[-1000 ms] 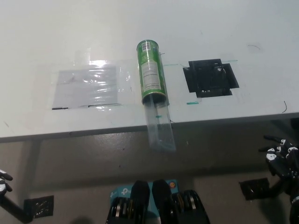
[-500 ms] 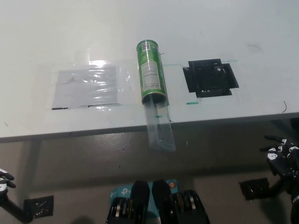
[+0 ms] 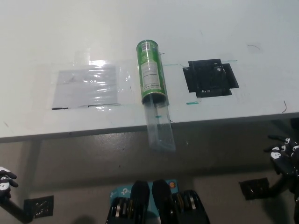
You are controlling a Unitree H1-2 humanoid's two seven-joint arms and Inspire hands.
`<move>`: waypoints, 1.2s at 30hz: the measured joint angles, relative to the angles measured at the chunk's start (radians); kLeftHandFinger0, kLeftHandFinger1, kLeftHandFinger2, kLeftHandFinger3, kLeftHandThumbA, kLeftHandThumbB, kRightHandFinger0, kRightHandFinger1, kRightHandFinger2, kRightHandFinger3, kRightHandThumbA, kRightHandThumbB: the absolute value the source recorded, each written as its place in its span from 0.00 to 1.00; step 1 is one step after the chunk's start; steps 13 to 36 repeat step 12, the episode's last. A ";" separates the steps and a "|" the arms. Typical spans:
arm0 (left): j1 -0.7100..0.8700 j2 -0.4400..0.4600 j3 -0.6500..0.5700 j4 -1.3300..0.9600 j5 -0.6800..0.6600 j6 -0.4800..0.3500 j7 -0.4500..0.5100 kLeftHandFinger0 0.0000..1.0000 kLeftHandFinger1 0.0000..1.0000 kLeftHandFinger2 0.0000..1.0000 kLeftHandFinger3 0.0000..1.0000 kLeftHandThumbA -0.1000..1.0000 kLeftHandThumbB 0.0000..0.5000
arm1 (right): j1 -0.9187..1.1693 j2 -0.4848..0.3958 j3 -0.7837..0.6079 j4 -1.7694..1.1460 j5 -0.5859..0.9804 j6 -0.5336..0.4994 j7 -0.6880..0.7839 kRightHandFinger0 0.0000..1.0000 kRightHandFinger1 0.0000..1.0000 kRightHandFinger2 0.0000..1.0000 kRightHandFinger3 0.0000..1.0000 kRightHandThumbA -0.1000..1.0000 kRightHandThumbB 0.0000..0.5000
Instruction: The robot uses its right hand finger to pull out the chips tray kept inside a container in the middle of the desk
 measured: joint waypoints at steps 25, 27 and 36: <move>-0.002 0.000 0.000 0.001 0.000 0.000 0.000 0.20 0.24 0.35 0.65 0.00 0.00 | 0.000 -0.002 0.005 0.000 0.001 0.000 -0.003 0.00 0.00 0.41 0.65 0.01 0.29; -0.002 0.000 0.000 0.001 0.000 0.000 0.000 0.20 0.24 0.35 0.65 0.00 0.00 | 0.000 -0.002 0.005 0.000 0.001 0.000 -0.003 0.00 0.00 0.41 0.65 0.01 0.29; -0.002 0.000 0.000 0.001 0.000 0.000 0.000 0.20 0.24 0.35 0.65 0.00 0.00 | 0.000 -0.002 0.005 0.000 0.001 0.000 -0.003 0.00 0.00 0.41 0.65 0.01 0.29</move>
